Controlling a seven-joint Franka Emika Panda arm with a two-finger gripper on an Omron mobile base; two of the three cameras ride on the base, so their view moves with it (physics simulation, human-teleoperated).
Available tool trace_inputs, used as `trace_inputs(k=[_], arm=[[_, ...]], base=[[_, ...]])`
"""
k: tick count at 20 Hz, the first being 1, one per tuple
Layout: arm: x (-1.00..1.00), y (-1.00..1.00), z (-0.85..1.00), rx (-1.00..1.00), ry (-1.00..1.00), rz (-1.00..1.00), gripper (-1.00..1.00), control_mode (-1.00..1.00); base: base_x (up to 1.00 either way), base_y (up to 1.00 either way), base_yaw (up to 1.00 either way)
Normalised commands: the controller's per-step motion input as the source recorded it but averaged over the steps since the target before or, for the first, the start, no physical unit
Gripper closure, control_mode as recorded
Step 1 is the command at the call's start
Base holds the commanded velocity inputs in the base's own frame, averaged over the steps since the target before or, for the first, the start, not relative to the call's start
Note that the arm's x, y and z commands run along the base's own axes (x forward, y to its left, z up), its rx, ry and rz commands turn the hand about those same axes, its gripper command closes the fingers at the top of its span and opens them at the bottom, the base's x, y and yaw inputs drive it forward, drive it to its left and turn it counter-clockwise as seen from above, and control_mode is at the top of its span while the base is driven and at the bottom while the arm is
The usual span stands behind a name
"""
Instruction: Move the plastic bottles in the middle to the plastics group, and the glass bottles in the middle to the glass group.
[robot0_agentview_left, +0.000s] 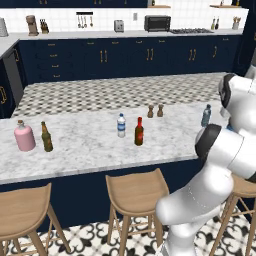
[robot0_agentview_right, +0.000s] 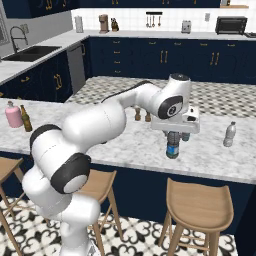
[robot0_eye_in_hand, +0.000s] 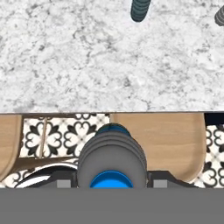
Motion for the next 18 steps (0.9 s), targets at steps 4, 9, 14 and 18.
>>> trace_inputs(k=[4,9,14,18], arm=[[0.44,0.0,-0.24,0.0,0.0,0.05,1.0,-1.0],[0.69,0.0,-0.11,-0.02,0.0,0.02,1.0,-1.0],[0.79,0.0,-0.03,0.0,0.0,0.0,1.0,-1.0],[0.67,-0.03,-0.14,0.0,0.0,0.01,1.0,-1.0]], base=[[0.0,0.0,0.0],[0.0,0.0,0.0],[0.0,0.0,0.0],[0.0,0.0,0.0]])
